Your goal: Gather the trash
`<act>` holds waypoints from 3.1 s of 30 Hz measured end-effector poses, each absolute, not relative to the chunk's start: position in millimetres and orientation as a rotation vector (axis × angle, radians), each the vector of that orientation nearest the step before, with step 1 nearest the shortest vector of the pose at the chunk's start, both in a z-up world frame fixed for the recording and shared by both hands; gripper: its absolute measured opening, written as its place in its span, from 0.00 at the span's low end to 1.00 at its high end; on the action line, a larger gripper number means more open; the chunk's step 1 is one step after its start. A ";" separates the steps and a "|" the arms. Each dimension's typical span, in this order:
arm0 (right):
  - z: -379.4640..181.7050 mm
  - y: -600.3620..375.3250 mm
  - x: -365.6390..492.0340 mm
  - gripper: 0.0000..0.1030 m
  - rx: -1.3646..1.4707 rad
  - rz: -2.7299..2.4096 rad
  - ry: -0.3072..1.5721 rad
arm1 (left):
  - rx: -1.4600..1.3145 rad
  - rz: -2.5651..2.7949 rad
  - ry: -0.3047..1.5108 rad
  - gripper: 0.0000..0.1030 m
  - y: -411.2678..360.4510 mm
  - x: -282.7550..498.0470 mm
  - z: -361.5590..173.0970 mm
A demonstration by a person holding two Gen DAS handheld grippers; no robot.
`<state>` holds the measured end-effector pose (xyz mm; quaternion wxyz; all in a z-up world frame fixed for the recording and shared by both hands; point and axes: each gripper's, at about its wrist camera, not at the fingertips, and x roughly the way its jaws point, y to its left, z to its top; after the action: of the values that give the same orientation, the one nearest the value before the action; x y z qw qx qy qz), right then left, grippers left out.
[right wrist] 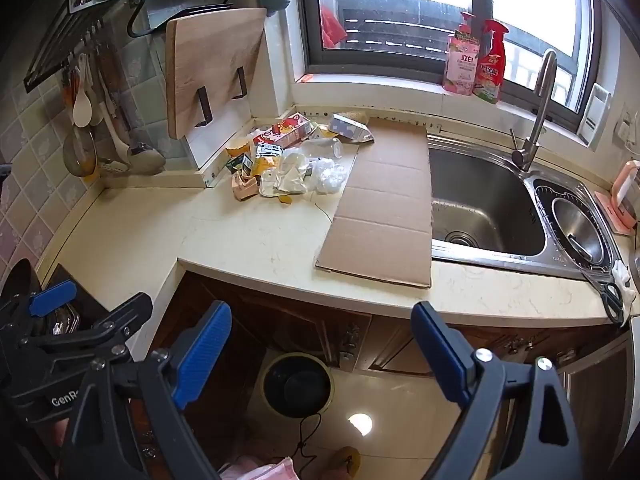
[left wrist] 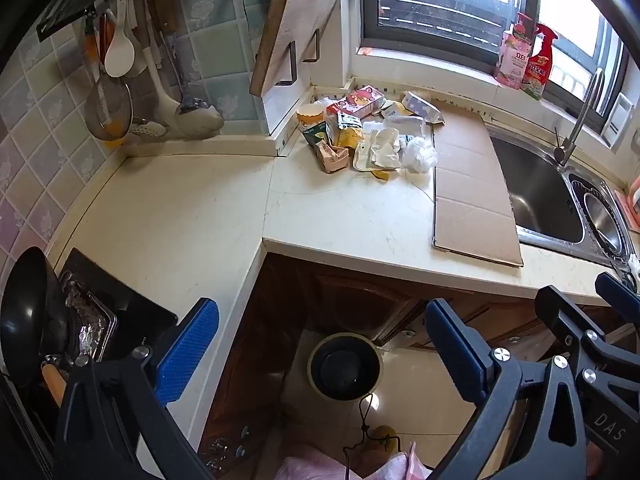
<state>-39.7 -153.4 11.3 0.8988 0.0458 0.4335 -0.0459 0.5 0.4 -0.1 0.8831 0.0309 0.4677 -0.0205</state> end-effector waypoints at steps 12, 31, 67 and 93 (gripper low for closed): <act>9.5 -154.3 -38.6 0.89 0.101 -0.093 0.902 | 0.062 -0.052 0.978 0.99 -3.2 2.4 -3.6; 10.1 -152.9 -42.0 0.89 0.105 -0.092 0.905 | 0.031 -0.069 0.990 0.97 0.9 -1.6 -7.3; 11.0 -154.7 -52.0 0.89 0.108 -0.067 0.902 | 0.013 -0.069 0.994 0.97 7.3 -4.8 -5.7; 12.9 -158.1 -55.9 0.89 0.103 -0.029 0.893 | 0.012 -0.041 0.947 0.97 0.4 -14.6 -1.1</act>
<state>-55.9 -158.1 12.9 0.9007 0.0496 0.4315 -0.0140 -14.6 0.4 -1.1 0.8897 0.0060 0.4560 -0.0199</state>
